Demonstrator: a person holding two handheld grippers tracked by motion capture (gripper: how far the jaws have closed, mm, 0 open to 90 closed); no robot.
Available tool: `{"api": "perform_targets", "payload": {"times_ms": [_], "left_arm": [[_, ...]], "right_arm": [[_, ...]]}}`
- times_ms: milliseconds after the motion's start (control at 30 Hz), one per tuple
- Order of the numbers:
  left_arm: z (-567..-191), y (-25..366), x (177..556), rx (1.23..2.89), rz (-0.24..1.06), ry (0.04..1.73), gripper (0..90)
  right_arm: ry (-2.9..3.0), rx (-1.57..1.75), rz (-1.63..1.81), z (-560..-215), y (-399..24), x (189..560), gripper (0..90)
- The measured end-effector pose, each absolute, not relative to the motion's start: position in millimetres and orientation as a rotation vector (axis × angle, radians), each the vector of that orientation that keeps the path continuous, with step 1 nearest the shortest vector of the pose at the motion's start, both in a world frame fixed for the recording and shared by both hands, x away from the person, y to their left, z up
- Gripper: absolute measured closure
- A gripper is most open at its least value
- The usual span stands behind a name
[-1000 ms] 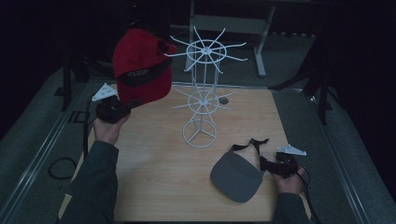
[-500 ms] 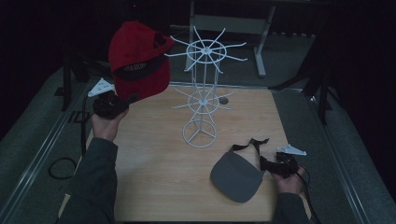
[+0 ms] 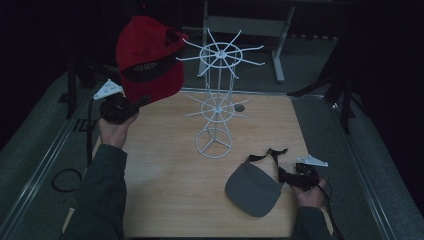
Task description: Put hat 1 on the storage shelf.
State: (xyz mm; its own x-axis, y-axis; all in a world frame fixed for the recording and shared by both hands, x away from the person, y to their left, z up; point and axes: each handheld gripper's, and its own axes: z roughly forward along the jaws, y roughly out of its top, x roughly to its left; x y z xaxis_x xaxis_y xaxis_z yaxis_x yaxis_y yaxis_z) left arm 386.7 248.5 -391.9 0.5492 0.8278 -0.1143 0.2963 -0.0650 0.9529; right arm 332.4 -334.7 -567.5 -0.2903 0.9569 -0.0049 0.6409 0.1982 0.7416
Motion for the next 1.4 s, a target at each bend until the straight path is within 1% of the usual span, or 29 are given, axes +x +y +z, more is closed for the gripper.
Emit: {"api": "perform_targets", "payload": {"times_ms": [567, 1033, 1400], "left_arm": [[-375, 243, 383, 1.604, 0.583, 0.923, 85.8], [-370, 242, 379, 1.557, 0.568, 0.910, 85.7], [-372, 239, 377, 1.570, 0.569, 0.890, 85.7]], "right_arm": [[2.007, 1.484, 0.886, -567, -335, 332, 25.6], [2.007, 1.485, 0.887, -567, -335, 332, 25.6], [2.007, 1.485, 0.887, -567, -335, 332, 25.7]]}}
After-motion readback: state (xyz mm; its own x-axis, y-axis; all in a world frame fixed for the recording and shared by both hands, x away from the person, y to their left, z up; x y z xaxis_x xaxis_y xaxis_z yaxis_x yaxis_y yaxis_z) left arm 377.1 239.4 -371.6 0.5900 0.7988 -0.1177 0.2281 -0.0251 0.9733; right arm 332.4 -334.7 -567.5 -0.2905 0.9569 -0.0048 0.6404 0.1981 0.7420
